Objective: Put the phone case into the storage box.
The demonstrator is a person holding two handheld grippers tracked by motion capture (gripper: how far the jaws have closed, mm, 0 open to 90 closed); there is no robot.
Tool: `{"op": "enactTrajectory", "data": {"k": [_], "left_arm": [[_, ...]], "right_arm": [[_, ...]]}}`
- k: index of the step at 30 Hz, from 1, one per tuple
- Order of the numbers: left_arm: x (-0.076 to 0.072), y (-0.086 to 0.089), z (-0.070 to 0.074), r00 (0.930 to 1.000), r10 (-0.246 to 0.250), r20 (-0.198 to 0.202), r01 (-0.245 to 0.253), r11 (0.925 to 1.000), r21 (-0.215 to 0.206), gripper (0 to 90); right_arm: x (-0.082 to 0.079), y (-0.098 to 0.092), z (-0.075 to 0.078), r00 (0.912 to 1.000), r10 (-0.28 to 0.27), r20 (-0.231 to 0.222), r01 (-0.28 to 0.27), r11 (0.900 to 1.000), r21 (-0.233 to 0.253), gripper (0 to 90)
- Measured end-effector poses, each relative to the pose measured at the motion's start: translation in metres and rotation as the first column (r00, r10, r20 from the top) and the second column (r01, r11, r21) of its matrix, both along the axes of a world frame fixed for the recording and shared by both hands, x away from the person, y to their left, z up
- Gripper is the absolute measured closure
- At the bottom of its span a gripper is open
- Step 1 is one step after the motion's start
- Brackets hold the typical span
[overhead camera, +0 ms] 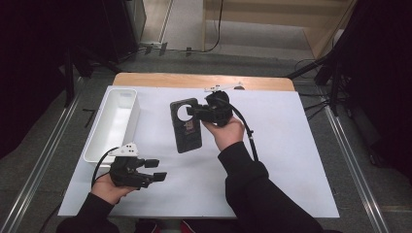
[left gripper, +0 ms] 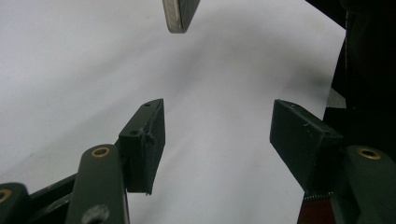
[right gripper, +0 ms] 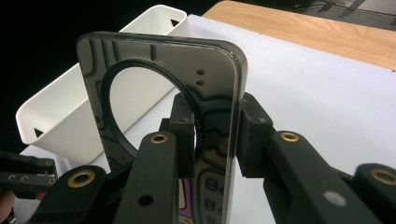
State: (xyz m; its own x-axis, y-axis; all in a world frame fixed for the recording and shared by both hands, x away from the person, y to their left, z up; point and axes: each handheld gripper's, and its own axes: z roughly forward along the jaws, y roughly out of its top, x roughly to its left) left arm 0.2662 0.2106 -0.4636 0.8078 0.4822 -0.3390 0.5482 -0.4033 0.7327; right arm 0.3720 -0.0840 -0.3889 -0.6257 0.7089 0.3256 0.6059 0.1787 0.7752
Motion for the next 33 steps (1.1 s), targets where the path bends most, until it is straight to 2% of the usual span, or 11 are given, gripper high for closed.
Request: {"op": "enactTrajectory", "data": {"k": [14,33], "left_arm": [[-0.007,0.003,-0.001,0.9996,0.024,0.013,-0.024,0.9997,0.01,35.5],[-0.01,0.007,-0.004,0.9992,0.037,0.01,-0.038,0.9992,0.014,35.5]], "right_arm": [[0.013,0.013,0.009,1.0,0.0,0.008,0.0,1.0,0.005,70.4],[0.026,0.036,0.019,0.9998,0.01,0.019,-0.01,1.0,0.0,70.4]]}}
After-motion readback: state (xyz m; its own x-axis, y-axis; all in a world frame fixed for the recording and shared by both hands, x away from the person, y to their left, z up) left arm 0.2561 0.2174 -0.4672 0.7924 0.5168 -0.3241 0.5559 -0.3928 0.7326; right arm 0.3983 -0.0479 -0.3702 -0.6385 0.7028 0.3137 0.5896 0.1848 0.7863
